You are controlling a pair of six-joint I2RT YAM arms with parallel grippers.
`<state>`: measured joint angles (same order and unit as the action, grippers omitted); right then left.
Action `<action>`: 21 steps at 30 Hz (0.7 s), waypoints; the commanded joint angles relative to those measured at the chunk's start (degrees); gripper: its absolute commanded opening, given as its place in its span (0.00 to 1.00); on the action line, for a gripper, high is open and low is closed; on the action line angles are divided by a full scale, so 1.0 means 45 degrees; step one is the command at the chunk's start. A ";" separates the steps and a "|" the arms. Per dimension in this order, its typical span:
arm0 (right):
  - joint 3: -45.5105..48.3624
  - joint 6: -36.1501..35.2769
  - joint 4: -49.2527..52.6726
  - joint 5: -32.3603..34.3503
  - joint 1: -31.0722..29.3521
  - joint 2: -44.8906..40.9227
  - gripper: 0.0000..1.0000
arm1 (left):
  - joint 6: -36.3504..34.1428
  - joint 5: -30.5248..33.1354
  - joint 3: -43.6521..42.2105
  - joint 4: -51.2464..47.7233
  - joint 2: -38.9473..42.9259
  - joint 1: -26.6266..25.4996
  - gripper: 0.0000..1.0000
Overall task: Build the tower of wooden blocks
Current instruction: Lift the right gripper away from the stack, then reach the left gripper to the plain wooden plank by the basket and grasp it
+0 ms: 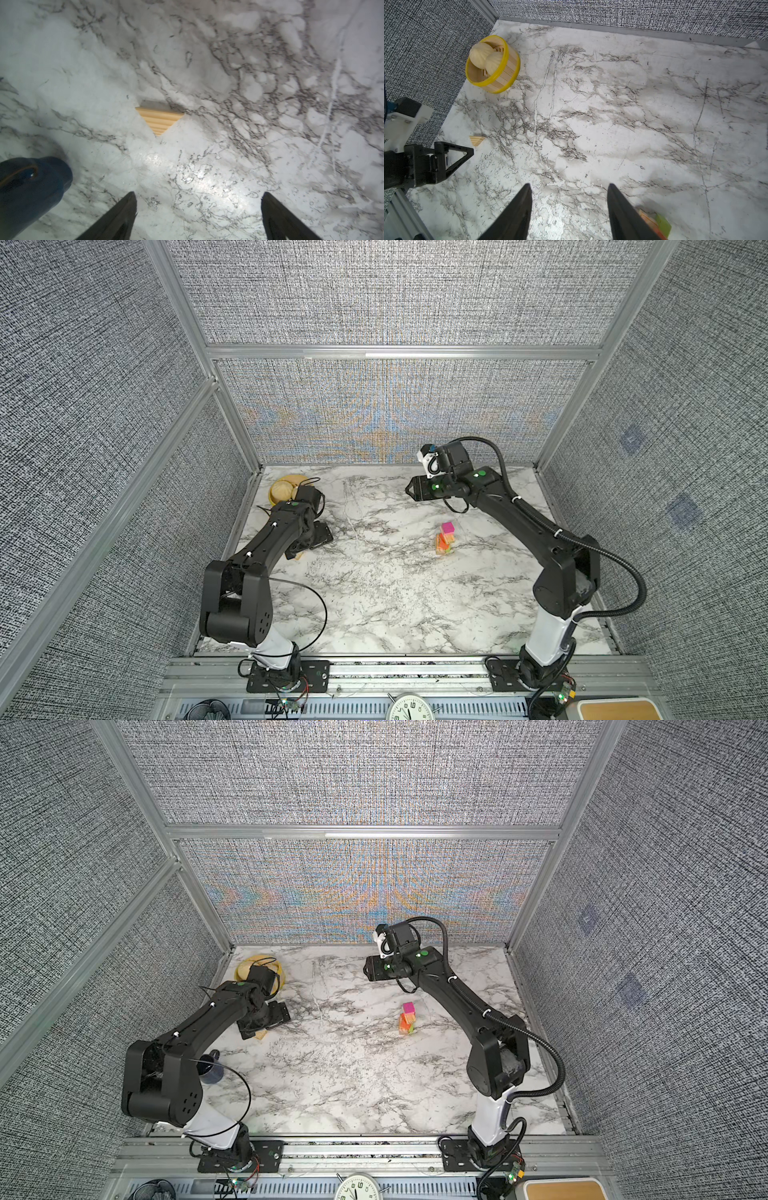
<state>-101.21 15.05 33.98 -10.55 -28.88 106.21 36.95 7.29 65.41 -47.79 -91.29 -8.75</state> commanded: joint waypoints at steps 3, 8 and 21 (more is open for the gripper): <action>-0.0358 -0.0189 -0.0305 -0.0704 -0.0007 0.0398 0.61 | 0.1052 -0.0677 -0.0673 0.1019 0.0004 0.1089 0.98; -0.0420 -0.0197 -0.0313 -0.0918 0.0000 0.0573 0.61 | 0.1150 -0.1227 -0.0393 0.1465 -0.0823 0.1892 0.99; 0.0142 -0.0278 -0.0365 -0.0802 0.0050 0.0191 0.61 | 0.0832 -0.1659 0.0788 0.1719 -0.2791 0.3078 0.98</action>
<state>-100.86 14.24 33.10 -13.91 -28.77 107.53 41.17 0.03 68.16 -40.21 -103.11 4.99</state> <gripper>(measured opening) 0.615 0.981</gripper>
